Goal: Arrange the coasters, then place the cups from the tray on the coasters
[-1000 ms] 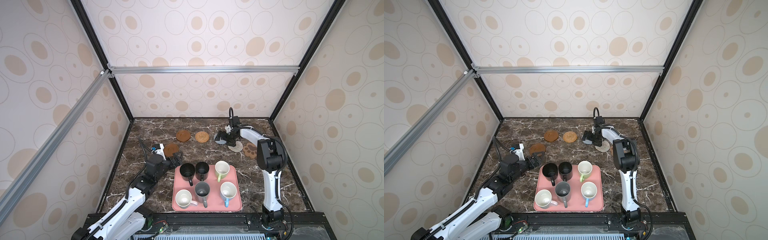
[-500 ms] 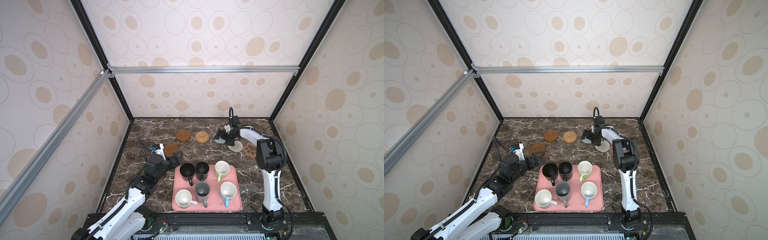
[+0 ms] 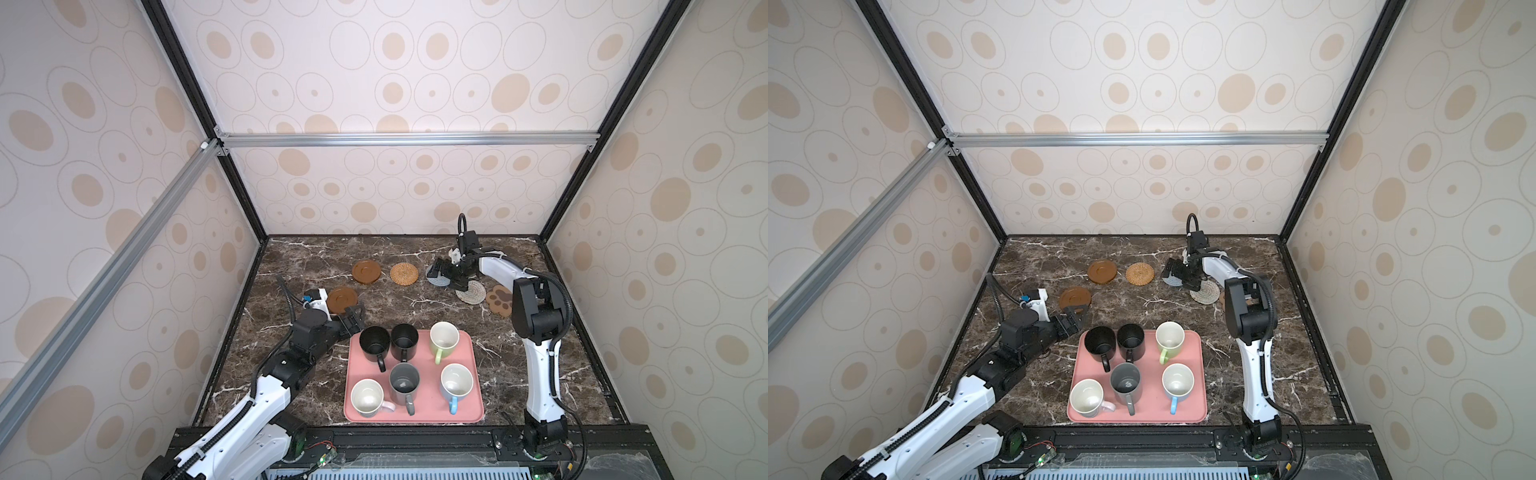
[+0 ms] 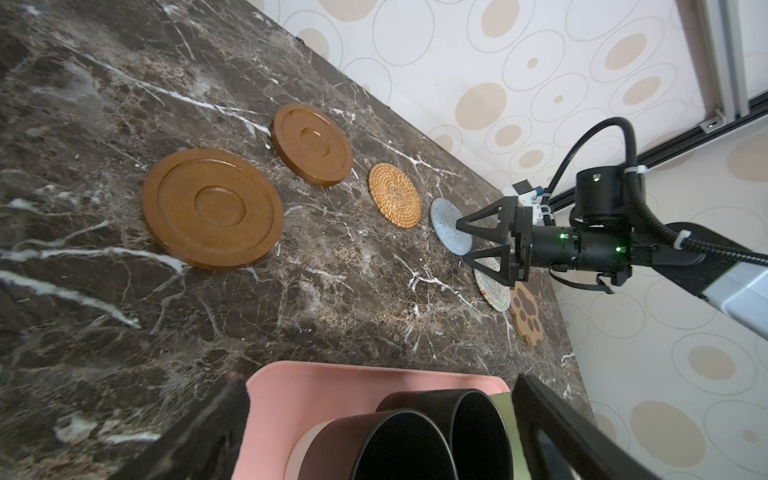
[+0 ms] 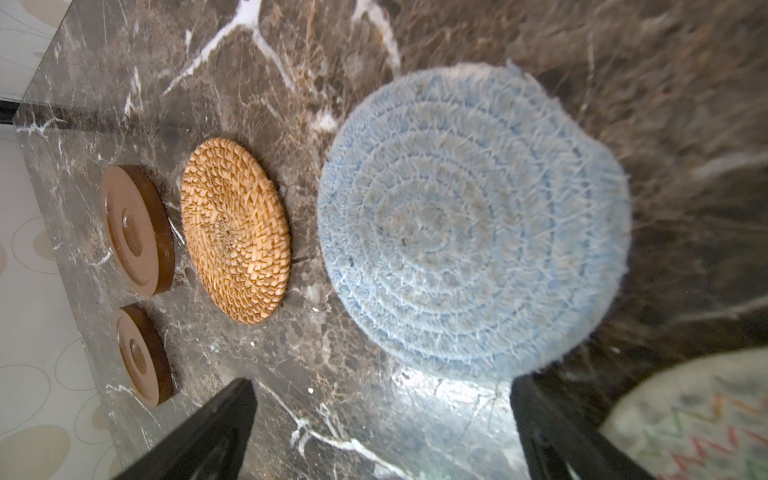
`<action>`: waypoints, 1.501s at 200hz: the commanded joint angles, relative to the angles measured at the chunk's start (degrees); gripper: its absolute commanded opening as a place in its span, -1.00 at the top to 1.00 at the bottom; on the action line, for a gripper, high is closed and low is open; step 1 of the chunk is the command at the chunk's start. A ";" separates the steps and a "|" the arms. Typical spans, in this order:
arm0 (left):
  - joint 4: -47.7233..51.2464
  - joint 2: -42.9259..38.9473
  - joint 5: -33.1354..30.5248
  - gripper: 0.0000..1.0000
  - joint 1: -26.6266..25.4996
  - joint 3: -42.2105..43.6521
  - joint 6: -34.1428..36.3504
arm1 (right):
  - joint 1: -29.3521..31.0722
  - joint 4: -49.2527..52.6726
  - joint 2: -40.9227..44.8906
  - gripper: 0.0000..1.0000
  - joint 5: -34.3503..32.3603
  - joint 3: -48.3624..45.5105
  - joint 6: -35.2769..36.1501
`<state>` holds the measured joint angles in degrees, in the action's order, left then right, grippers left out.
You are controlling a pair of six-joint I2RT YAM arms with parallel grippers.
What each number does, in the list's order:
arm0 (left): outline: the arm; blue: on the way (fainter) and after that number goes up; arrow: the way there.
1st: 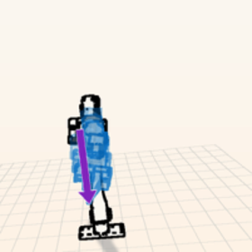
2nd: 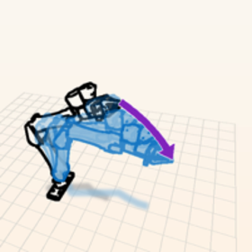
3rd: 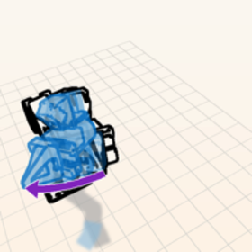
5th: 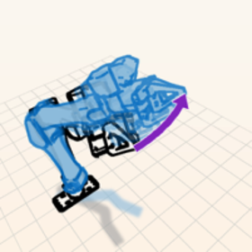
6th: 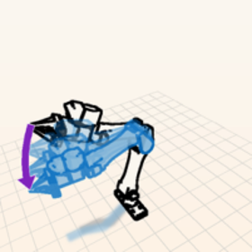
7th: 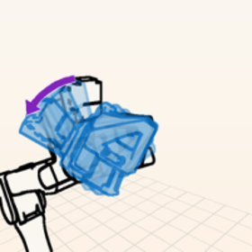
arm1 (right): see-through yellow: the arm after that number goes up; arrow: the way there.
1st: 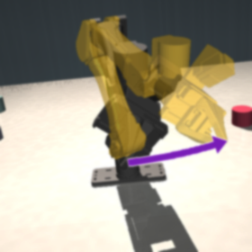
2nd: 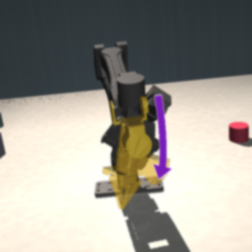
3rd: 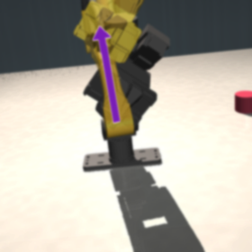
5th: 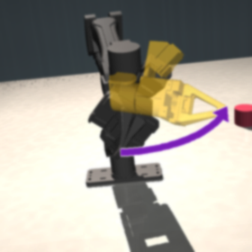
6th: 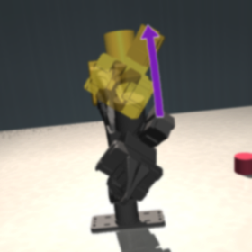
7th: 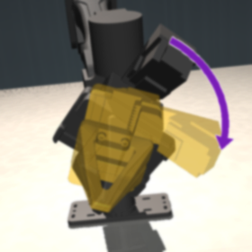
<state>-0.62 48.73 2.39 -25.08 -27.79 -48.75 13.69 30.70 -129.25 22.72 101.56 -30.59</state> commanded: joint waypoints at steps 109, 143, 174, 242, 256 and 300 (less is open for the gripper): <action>11.36 30.54 9.37 -1.00 11.60 -23.26 15.60 | -1.62 8.94 24.61 -1.00 -2.23 -13.04 12.04; 14.94 40.03 9.98 -1.00 12.41 -30.28 21.12 | -2.58 8.61 31.38 -1.00 -2.36 -19.97 12.35; 17.12 47.31 11.44 -0.99 12.78 -35.24 23.95 | -3.06 8.49 35.78 -0.99 -3.22 -24.74 12.44; 17.02 55.58 18.42 -0.87 12.73 -40.16 26.51 | -4.10 8.50 40.40 -0.99 -4.31 -31.12 11.34; 16.98 56.26 18.93 -0.85 12.66 -40.47 26.82 | -4.17 8.50 40.65 -1.00 -4.35 -31.59 11.18; 16.10 58.45 20.55 -0.81 12.54 -40.64 27.78 | -4.29 8.34 40.80 -0.99 -4.18 -32.07 10.81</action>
<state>15.46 105.65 21.19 -12.73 -66.17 -23.31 9.89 38.37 -89.89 19.22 70.26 -19.51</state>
